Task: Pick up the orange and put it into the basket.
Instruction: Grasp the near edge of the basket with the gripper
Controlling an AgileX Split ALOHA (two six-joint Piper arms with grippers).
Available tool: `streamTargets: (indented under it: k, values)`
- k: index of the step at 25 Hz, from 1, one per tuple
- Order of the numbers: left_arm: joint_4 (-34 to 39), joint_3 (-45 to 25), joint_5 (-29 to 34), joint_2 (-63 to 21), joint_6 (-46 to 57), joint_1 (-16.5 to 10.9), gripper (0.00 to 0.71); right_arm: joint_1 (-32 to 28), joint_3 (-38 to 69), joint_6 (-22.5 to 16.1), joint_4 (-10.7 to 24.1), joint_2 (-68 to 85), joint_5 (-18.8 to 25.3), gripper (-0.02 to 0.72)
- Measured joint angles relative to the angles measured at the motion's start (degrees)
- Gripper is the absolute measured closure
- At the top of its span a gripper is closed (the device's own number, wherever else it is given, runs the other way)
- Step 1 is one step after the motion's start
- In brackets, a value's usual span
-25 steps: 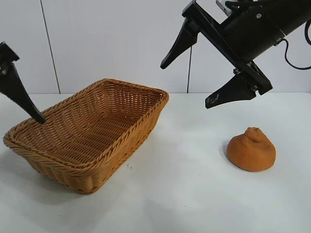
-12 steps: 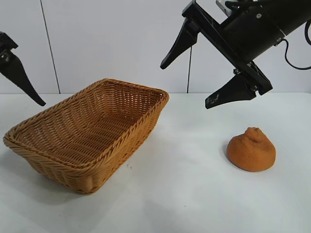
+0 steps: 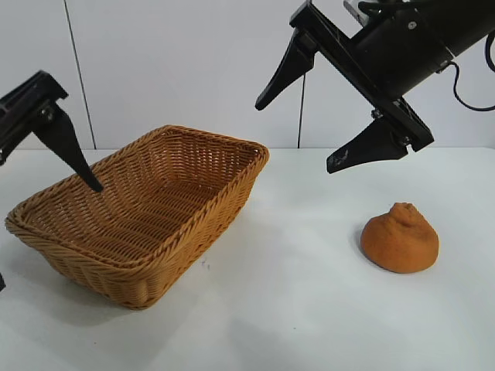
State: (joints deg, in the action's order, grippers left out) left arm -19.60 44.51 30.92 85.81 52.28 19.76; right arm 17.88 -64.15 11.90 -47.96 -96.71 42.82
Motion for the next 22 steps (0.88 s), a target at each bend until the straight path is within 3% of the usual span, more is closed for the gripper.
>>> streamTargets:
  k: [3,10,22]
  values:
    - [1.87,0.27,-0.65,1.76,3.87,0.37,0.017,0.0,0.0,0.0,0.0,0.0,0.0,0.027]
    - [4.81,1.8,-4.15,5.29,10.28,4.57,0.02,0.0,0.0,0.0,0.0,0.0,0.0,0.027]
    - [12.36,7.76,-4.68,15.73,14.59,3.59,0.035,0.0,0.0,0.0,0.0,0.0,0.0,0.027]
